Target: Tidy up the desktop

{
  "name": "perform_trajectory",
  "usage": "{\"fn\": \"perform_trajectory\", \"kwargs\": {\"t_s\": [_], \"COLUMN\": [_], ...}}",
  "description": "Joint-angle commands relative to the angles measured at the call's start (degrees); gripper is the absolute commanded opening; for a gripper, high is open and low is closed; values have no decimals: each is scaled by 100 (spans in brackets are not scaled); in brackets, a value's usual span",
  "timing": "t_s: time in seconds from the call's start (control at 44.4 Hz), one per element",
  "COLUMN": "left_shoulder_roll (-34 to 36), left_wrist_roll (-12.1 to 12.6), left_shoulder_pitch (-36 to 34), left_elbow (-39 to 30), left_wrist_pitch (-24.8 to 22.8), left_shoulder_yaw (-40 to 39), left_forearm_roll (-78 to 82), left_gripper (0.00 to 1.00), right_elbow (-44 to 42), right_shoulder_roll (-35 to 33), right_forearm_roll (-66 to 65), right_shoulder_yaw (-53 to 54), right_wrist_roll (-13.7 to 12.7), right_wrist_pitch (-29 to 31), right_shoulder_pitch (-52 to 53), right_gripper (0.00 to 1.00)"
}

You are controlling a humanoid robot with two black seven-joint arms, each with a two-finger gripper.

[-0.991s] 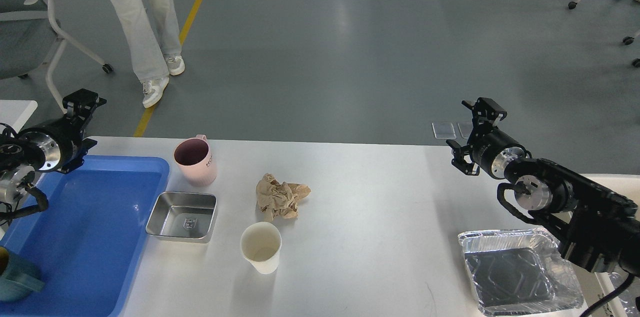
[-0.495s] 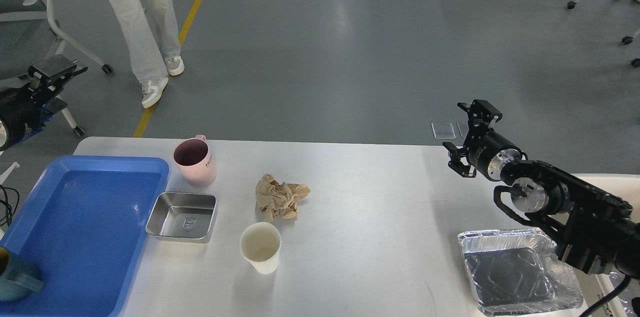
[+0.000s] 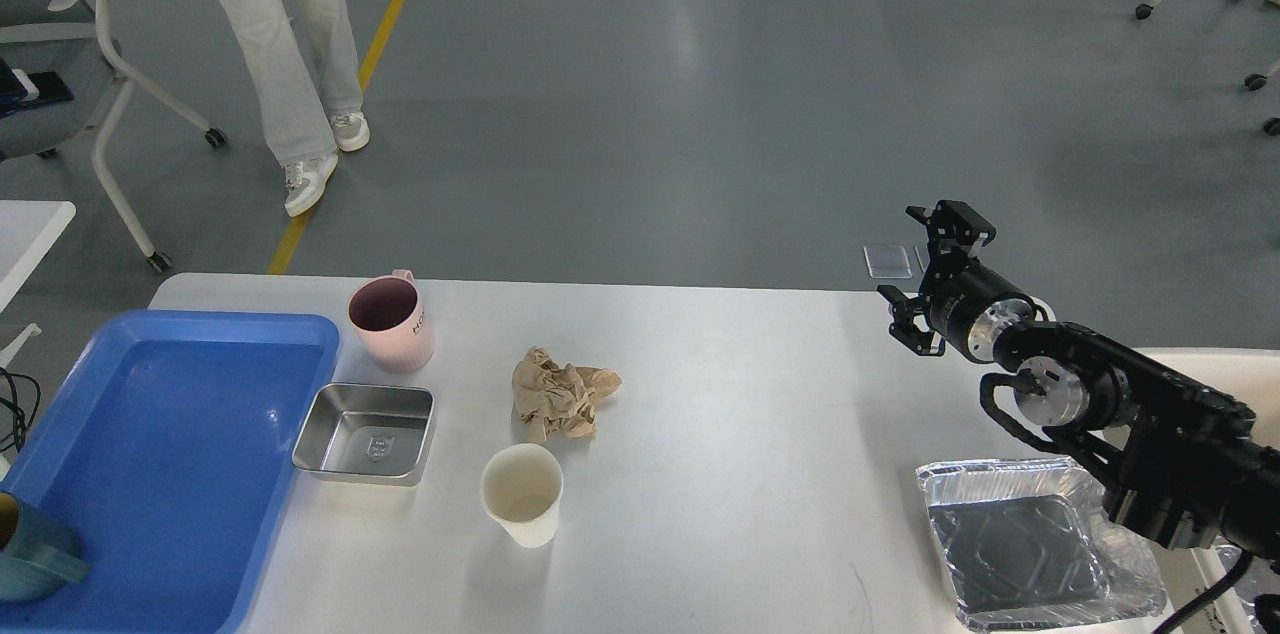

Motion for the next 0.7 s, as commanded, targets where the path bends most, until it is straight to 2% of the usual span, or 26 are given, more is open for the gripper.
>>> {"fn": "perform_trajectory", "kwargs": {"t_s": [0.0,0.405,0.563,0.675], "left_shoulder_roll": [188,716,575,172], "left_wrist_roll": [-6,-6,11,55], "left_shoulder_pitch": [-106,-88,-35,61], "left_elbow": [0,-299,-238,-115], "left_wrist_pitch": [-321,-453,-269,144], "left_shoulder_yaw": [2,11,28,90], "left_forearm_roll": [-4,-4,22,48], "left_gripper": [92,93,93,93], "right_elbow": [-11,-11,-11,-11], "right_shoulder_roll": [47,91,91,91], "right_forearm_roll": [0,0,0,-17], "right_shoulder_yaw": [0,0,0,0], "right_wrist_roll": [8,8,8,8], "right_wrist_pitch": [0,0,0,0], "right_shoulder_pitch": [5,5,-3,-3], "right_gripper": [100,100,100,100]}}
